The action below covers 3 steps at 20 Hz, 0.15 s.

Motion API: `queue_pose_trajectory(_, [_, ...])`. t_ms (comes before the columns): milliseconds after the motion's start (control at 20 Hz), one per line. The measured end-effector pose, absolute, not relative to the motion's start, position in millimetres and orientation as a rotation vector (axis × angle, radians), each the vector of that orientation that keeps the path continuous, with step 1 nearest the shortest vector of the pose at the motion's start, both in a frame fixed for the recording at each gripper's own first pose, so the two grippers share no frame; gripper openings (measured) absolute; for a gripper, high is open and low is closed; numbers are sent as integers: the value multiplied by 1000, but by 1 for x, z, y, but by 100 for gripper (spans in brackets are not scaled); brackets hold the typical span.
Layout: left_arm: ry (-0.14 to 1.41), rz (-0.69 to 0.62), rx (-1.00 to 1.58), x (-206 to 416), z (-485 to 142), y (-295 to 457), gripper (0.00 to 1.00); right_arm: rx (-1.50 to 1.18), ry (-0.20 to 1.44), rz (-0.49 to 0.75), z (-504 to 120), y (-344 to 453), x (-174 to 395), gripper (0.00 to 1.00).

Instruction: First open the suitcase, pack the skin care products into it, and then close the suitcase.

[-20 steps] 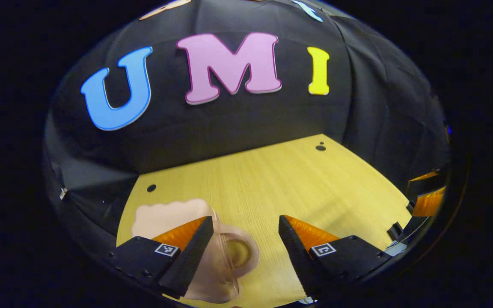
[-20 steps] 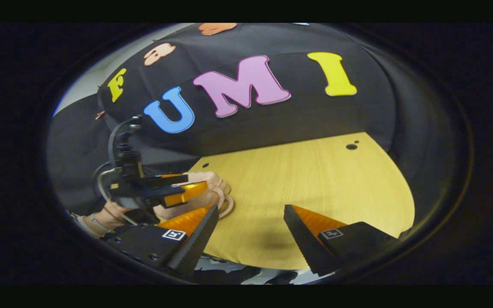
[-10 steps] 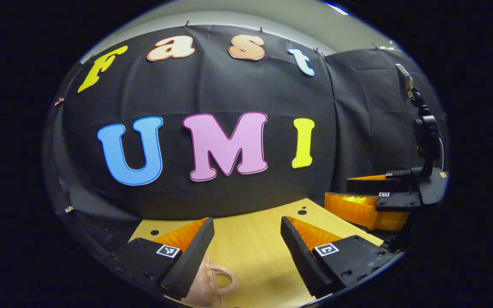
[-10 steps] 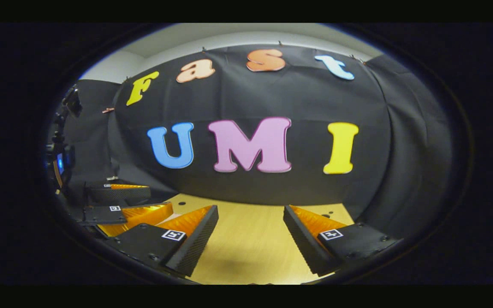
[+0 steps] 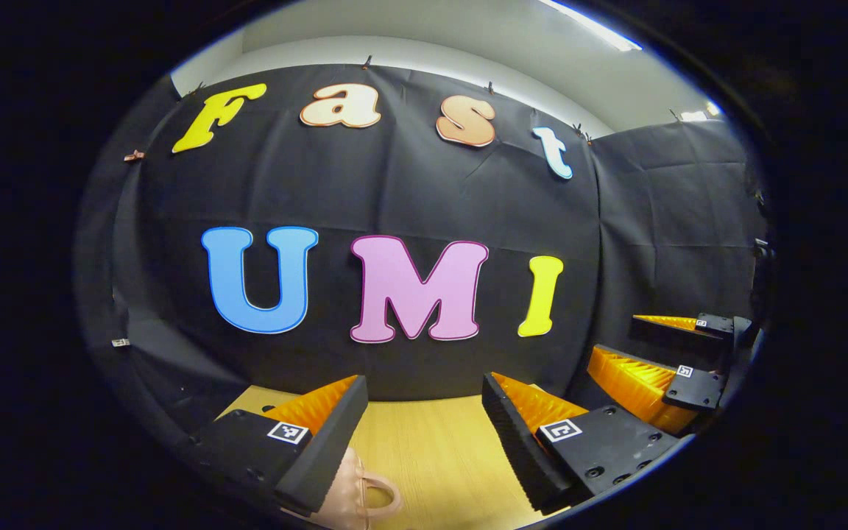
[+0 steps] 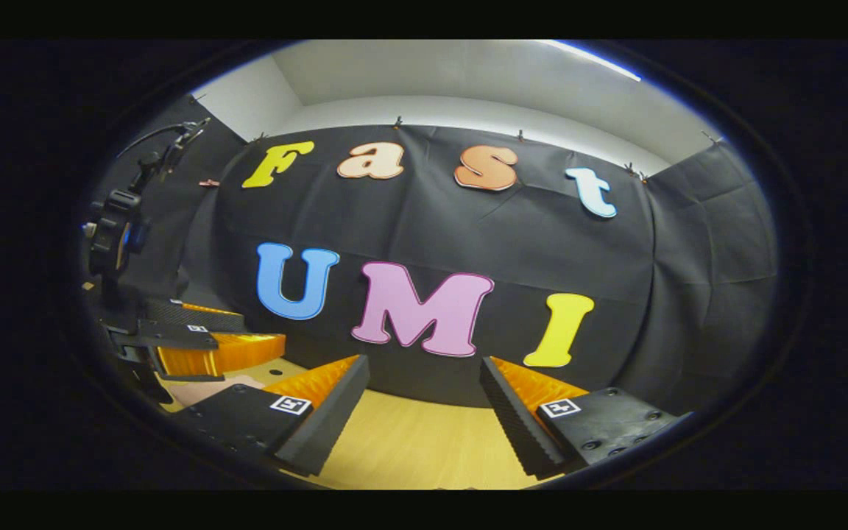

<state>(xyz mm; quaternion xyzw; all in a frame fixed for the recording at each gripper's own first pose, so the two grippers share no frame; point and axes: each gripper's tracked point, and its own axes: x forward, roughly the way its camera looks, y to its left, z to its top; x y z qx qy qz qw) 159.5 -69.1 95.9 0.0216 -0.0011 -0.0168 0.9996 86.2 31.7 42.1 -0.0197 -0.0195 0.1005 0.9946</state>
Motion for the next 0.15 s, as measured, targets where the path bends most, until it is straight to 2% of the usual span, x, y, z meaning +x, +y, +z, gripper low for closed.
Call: queue_pose_trajectory(150, [-27, -19, -4, 164, 108, -57, 99, -32, -28, 199, 39, 30, 87, 96])
